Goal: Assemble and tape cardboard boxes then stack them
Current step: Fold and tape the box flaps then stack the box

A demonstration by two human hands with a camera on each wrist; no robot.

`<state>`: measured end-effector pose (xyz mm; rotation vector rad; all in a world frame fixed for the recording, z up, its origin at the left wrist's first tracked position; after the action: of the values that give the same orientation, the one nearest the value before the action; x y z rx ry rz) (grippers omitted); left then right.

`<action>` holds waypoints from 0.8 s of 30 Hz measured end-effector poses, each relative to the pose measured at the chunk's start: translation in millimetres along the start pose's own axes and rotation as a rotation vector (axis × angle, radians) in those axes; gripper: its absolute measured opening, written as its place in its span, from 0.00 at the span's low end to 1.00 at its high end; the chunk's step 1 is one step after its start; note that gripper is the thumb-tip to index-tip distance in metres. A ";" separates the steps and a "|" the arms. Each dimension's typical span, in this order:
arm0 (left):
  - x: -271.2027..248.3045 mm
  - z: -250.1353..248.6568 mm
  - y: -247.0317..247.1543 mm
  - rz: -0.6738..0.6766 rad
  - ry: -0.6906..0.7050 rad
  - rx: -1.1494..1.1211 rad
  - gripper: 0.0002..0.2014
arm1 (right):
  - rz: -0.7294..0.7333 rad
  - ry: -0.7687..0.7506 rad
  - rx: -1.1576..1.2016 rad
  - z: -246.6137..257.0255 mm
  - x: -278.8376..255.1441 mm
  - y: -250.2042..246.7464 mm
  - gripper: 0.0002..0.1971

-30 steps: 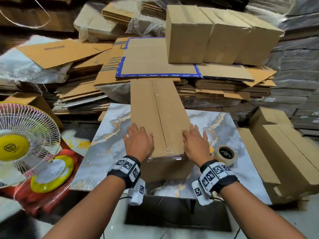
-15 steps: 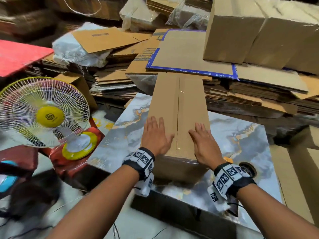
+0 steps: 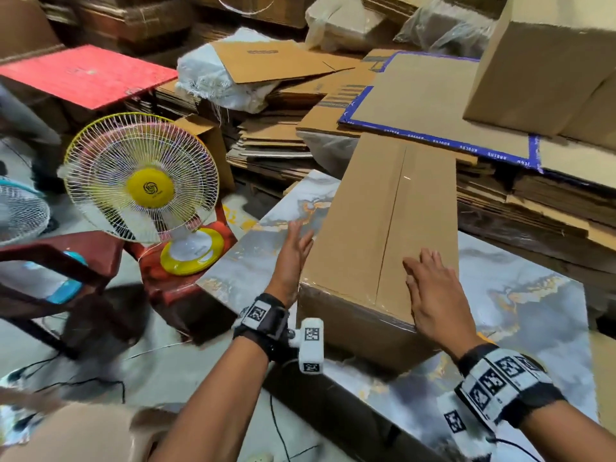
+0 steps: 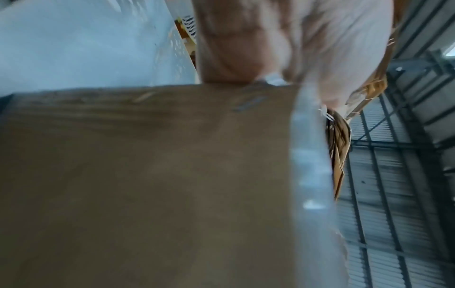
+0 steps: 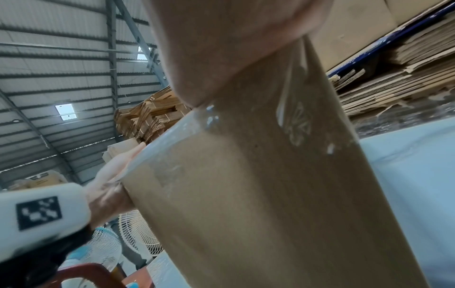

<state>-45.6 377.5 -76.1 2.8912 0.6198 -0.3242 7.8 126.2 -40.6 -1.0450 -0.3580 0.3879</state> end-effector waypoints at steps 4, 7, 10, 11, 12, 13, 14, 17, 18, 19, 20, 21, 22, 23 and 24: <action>-4.2 42.5 -4.3 0.007 -0.112 0.045 0.50 | -0.022 -0.002 0.018 -0.1 -1.4 -1.4 0.23; -5.7 44.8 -7.4 0.040 -0.101 0.089 0.48 | -0.029 -0.014 0.047 0.7 -2.5 -2.8 0.23; -5.3 15.8 -6.0 -0.014 -0.036 0.055 0.34 | -0.031 -0.019 0.048 2.4 -2.8 -1.7 0.22; -3.5 8.9 -3.7 -0.008 -0.012 0.017 0.33 | -0.030 -0.019 0.045 2.2 -2.5 -1.6 0.22; -2.8 4.5 -1.5 -0.001 -0.006 -0.018 0.34 | -0.031 -0.018 0.044 1.8 -2.6 -2.1 0.22; -2.1 6.1 1.2 0.022 -0.009 -0.033 0.35 | -0.032 -0.017 0.041 0.9 -2.8 -2.3 0.22; -0.4 13.5 2.3 0.056 -0.030 -0.017 0.36 | -0.032 -0.015 0.040 -0.4 -2.8 -1.8 0.22; -1.2 28.7 3.2 0.156 -0.079 0.099 0.40 | -0.032 -0.034 0.038 0.1 -2.1 -1.7 0.23; -0.3 28.9 1.0 0.166 -0.083 0.155 0.40 | -0.035 -0.037 0.043 1.2 -1.7 -2.0 0.23; 1.1 26.1 -3.8 0.145 -0.091 0.224 0.41 | -0.039 -0.029 0.053 2.1 -1.6 -2.6 0.22; 2.0 19.6 -9.4 0.099 -0.087 0.265 0.43 | -0.044 -0.022 0.059 2.9 -2.1 -3.5 0.22; 3.1 12.5 -17.6 0.025 -0.078 0.274 0.43 | -0.049 -0.020 0.062 4.1 -3.2 -4.3 0.22; 3.7 3.0 -23.0 -0.043 -0.051 0.254 0.39 | -0.054 -0.017 0.061 5.8 -4.4 -5.3 0.21; 4.4 -8.5 -24.5 -0.089 -0.016 0.246 0.36 | -0.055 -0.013 0.061 6.6 -4.9 -5.6 0.21; 7.3 -18.5 -23.4 -0.117 0.031 0.286 0.36 | -0.050 -0.009 0.062 6.7 -4.6 -5.4 0.21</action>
<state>-45.6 405.2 -62.8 3.1422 0.8118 -0.4154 1.5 126.8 -33.2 -0.9726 -0.3769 0.3571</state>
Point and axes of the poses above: each hand's wrist, its own x-axis towards the middle knuckle, its own y-axis out of the palm, z = x × y, the point moved 7 cm from there along x, towards the middle knuckle, and after that the axes turned 11 degrees about x, right-handed, at the moved point
